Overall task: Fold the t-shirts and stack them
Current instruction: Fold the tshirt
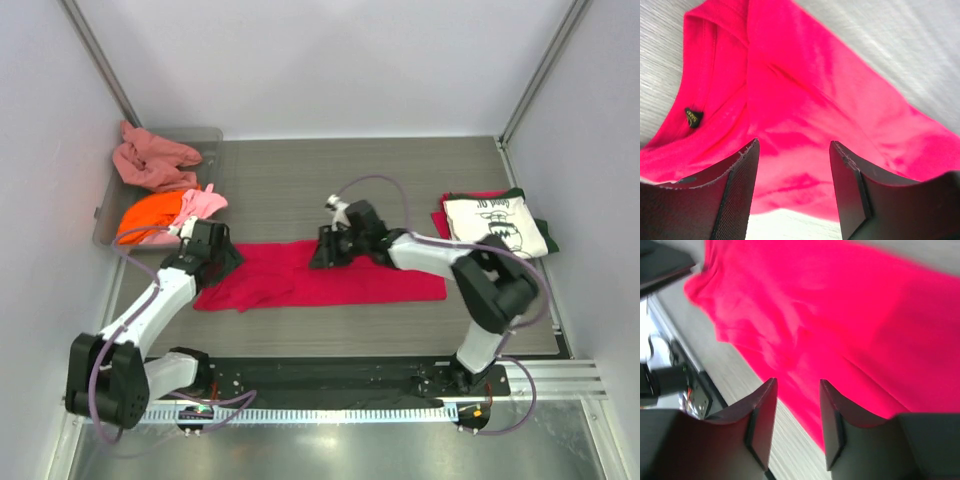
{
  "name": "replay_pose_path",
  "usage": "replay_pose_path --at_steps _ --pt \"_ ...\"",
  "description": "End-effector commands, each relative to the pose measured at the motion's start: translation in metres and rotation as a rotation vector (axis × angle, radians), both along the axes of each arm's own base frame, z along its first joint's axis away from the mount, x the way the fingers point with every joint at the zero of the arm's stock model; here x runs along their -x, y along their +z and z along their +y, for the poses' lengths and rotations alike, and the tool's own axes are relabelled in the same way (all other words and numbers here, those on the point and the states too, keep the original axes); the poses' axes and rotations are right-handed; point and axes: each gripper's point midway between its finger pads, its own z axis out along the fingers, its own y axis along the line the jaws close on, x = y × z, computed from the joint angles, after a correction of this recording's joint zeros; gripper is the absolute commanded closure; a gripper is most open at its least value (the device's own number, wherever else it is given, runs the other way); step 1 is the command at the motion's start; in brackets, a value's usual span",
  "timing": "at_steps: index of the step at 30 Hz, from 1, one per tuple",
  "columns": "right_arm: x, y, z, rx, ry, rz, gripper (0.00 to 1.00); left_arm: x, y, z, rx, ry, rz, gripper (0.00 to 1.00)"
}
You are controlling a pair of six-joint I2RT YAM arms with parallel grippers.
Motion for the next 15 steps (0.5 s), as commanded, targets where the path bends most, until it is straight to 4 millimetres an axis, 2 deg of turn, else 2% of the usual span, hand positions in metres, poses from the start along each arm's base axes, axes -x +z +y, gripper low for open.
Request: replay_pose_path --at_steps 1,2,4,5,6,8,9,12,15 --pt "-0.043 0.014 -0.092 0.075 -0.303 -0.057 0.57 0.004 0.015 0.006 0.0 0.046 -0.077 0.4" --pt "-0.034 0.01 -0.12 0.096 -0.368 -0.029 0.57 0.006 0.019 0.004 0.023 0.054 -0.1 0.39" --pt "-0.044 0.007 -0.171 0.19 -0.537 -0.06 0.59 0.007 0.021 0.0 0.049 0.06 -0.118 0.39" --pt "-0.034 0.007 -0.192 0.26 -0.587 -0.065 0.6 0.007 0.021 -0.002 0.059 0.061 -0.124 0.39" --pt "-0.039 0.006 -0.223 0.376 -0.71 -0.115 0.66 0.01 0.018 -0.006 0.069 0.06 -0.119 0.39" --pt "-0.025 0.0 -0.252 0.502 -0.781 -0.095 0.78 0.009 0.017 -0.012 0.07 0.056 -0.125 0.39" --pt "-0.024 0.001 -0.274 0.581 -0.895 -0.103 0.9 0.008 0.014 -0.017 0.061 0.05 -0.117 0.39" --pt "-0.009 -0.009 -0.287 0.668 -0.909 -0.048 0.99 0.002 0.005 -0.026 0.046 0.053 -0.08 0.39" --pt "-0.005 -0.016 -0.292 0.691 -0.924 -0.039 0.99 -0.004 -0.003 -0.031 0.032 0.057 -0.046 0.38"
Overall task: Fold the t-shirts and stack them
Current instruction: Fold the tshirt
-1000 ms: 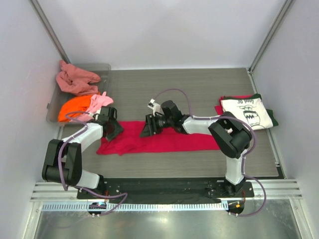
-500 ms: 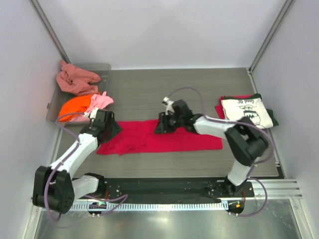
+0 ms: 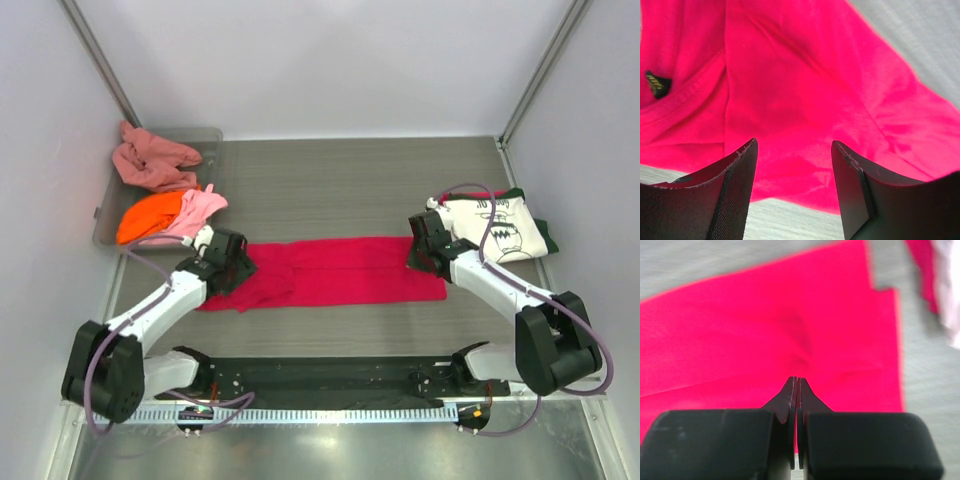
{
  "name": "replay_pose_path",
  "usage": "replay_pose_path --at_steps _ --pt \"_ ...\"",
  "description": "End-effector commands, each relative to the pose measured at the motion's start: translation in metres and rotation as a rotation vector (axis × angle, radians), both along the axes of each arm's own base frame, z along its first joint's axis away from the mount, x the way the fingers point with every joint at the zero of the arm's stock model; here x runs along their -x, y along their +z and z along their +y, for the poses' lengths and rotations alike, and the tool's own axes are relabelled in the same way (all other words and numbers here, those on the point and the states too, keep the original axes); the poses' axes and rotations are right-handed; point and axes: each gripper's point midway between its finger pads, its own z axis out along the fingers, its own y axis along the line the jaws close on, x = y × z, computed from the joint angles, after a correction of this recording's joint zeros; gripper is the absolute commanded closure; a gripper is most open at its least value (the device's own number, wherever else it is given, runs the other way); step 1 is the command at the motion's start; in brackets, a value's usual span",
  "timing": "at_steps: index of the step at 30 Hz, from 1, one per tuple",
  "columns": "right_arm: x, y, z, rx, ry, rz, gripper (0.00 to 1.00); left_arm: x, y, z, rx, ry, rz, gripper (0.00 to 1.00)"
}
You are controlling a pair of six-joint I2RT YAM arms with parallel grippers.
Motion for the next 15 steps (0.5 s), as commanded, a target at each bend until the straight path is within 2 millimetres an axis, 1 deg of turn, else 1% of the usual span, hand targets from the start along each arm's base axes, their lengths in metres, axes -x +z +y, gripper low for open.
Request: replay_pose_path --at_steps 1,3,4,6,7,9,10,13,14,15 --pt "0.009 -0.008 -0.031 0.135 -0.11 0.03 0.99 -0.025 0.003 -0.003 -0.014 0.064 -0.027 0.38" --pt "0.005 -0.009 -0.034 0.156 -0.127 0.029 0.99 -0.028 0.0 -0.004 -0.023 0.069 -0.017 0.36" --pt "0.005 -0.017 -0.034 0.172 -0.126 0.054 0.99 -0.028 -0.008 -0.003 -0.038 0.071 0.006 0.35" --pt "0.002 -0.022 -0.033 0.176 -0.134 0.085 0.99 -0.033 -0.01 -0.001 -0.053 0.081 0.011 0.34" --pt "0.006 -0.032 -0.033 0.183 -0.158 0.128 0.99 -0.033 -0.013 -0.001 -0.059 0.081 0.017 0.33" --pt "0.015 -0.039 -0.038 0.194 -0.218 0.169 0.99 -0.037 -0.02 -0.003 -0.069 0.079 0.037 0.32" --pt "0.024 -0.047 -0.038 0.174 -0.25 0.184 0.99 -0.038 -0.022 -0.004 -0.069 0.074 0.043 0.32" --pt "0.038 -0.055 -0.028 0.12 -0.246 0.198 0.99 -0.047 -0.033 -0.018 -0.062 0.033 0.071 0.32" --pt "0.046 -0.057 -0.023 0.107 -0.234 0.198 0.99 -0.049 -0.041 -0.021 -0.076 0.019 0.097 0.33" --pt "0.05 -0.058 -0.018 0.095 -0.226 0.201 0.99 -0.055 -0.039 -0.029 -0.084 -0.011 0.092 0.33"
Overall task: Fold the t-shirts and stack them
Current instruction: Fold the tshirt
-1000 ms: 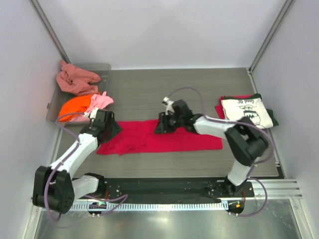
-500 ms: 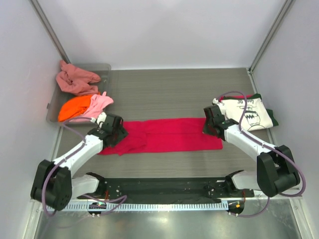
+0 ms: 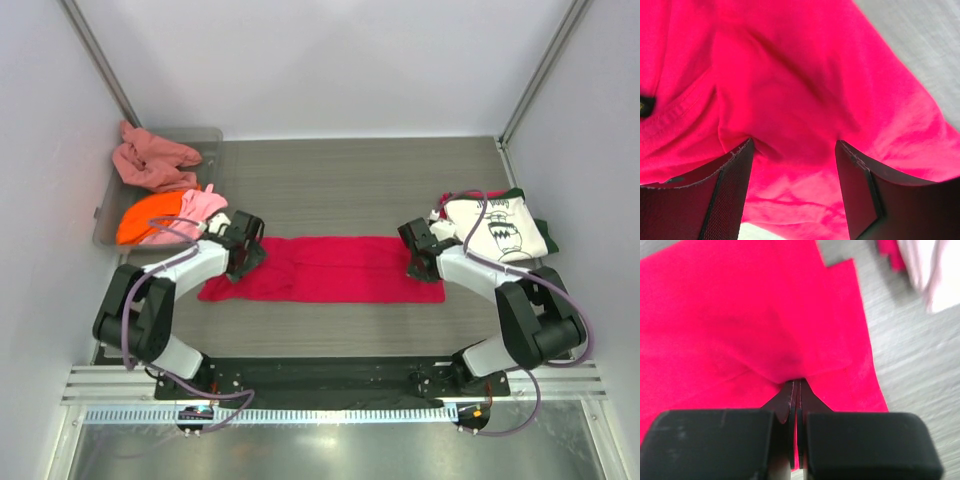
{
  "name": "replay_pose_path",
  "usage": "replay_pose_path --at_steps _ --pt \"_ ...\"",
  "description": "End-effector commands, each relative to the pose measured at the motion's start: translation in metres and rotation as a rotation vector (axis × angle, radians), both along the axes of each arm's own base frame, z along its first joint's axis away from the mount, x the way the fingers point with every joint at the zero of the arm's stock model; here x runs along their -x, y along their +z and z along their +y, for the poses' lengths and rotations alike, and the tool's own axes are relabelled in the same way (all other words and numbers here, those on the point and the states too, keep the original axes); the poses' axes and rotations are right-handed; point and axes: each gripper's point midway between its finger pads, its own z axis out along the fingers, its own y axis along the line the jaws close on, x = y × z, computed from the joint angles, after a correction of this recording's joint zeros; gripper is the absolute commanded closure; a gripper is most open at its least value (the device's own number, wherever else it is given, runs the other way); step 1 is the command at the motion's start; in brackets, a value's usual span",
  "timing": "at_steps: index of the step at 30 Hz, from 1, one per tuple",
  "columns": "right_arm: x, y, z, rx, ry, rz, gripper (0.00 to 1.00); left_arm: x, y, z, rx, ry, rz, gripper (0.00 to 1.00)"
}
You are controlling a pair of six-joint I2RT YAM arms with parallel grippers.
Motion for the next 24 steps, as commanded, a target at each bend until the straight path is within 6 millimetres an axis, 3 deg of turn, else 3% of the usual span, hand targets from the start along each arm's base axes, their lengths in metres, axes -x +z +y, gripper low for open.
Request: replay_pose_path --at_steps 1,6,11,13,15,18,20,21,23,24 --pt "0.035 -0.013 0.012 -0.042 -0.017 0.06 0.99 -0.022 -0.007 -0.023 -0.003 -0.059 -0.014 0.33" --pt "0.063 -0.015 0.049 -0.098 0.082 0.083 0.99 -0.04 -0.026 -0.061 -0.019 -0.164 0.041 0.34" --pt "0.095 -0.019 0.083 -0.146 0.191 0.116 0.99 -0.091 -0.023 -0.102 -0.023 -0.309 0.033 0.33" --pt "0.114 -0.022 0.099 -0.152 0.248 0.126 0.99 -0.101 -0.036 -0.113 -0.025 -0.35 0.073 0.34" --pt "0.123 -0.025 0.114 -0.17 0.28 0.128 0.99 -0.128 -0.022 -0.13 -0.011 -0.374 0.041 0.34" --pt "0.14 -0.028 0.157 -0.226 0.382 0.136 0.99 -0.166 -0.016 -0.151 -0.007 -0.404 -0.006 0.35" --pt "0.145 -0.025 0.201 -0.291 0.472 0.115 0.99 -0.183 -0.029 -0.161 -0.011 -0.431 -0.001 0.34" --pt "0.148 -0.022 0.219 -0.327 0.507 0.113 0.99 -0.203 -0.01 -0.179 0.023 -0.482 -0.055 0.34" --pt "0.147 -0.001 0.276 -0.457 0.589 0.065 0.99 -0.224 0.0 -0.197 0.054 -0.52 -0.105 0.33" --pt "0.147 -0.005 0.291 -0.468 0.624 0.075 0.99 -0.242 0.003 -0.211 0.098 -0.546 -0.134 0.33"
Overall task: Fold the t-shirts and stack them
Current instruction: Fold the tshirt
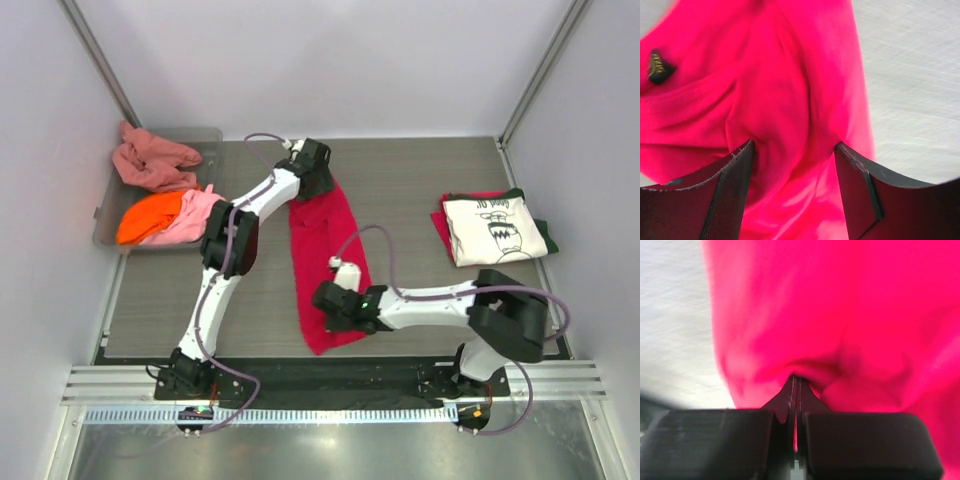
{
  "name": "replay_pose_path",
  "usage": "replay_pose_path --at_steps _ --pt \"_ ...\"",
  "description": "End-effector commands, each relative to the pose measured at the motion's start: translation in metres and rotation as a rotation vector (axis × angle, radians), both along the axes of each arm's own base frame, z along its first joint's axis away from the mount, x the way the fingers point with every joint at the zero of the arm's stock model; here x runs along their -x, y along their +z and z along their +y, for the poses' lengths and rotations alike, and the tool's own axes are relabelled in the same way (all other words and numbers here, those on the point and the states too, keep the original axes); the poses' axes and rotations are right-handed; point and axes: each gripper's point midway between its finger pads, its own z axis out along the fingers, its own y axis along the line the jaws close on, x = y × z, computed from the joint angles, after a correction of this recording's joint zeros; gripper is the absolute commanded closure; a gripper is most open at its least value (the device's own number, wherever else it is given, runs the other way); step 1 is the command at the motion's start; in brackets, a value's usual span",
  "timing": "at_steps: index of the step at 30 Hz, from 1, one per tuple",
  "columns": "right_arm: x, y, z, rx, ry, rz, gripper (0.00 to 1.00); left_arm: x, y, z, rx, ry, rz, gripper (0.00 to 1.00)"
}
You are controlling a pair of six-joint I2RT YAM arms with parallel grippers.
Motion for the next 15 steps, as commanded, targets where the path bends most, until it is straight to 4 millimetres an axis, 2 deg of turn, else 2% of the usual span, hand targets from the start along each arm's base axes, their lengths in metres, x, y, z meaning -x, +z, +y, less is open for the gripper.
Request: replay_pose_path --at_steps 1,3,5,6,7,10,12,13,14,15 --pt "0.018 0.015 0.082 -0.199 0.14 0.079 0.99 -0.018 -0.01 -0.03 0.08 -0.132 0.036 0.34" --pt "0.011 0.031 0.105 -0.239 0.19 0.048 0.99 -0.038 -0.011 -0.034 0.124 -0.129 0.012 0.34" --pt "0.002 0.057 0.116 -0.266 0.208 -0.004 0.94 -0.049 -0.011 -0.029 0.17 -0.125 0.003 0.34" --pt "-0.003 0.066 0.115 -0.265 0.204 -0.032 0.86 -0.058 -0.006 -0.027 0.191 -0.117 -0.028 0.34" --pt "-0.01 0.083 0.112 -0.273 0.22 -0.082 0.81 -0.062 -0.005 -0.016 0.209 -0.094 -0.024 0.35" --pt "-0.028 0.101 0.086 -0.266 0.193 -0.116 0.69 -0.066 0.011 -0.006 0.24 -0.089 -0.044 0.41" --pt "-0.035 0.107 0.074 -0.28 0.186 -0.124 0.66 -0.06 0.007 0.003 0.233 -0.082 -0.028 0.41" --pt "-0.047 0.106 0.061 -0.273 0.156 -0.128 0.62 -0.059 0.023 0.004 0.237 -0.089 -0.052 0.39" --pt "-0.051 0.117 0.052 -0.292 0.153 -0.148 0.56 -0.053 0.014 0.01 0.214 -0.09 -0.034 0.37" --pt "-0.06 0.12 0.043 -0.294 0.132 -0.159 0.52 -0.052 0.017 0.014 0.203 -0.091 -0.042 0.36"
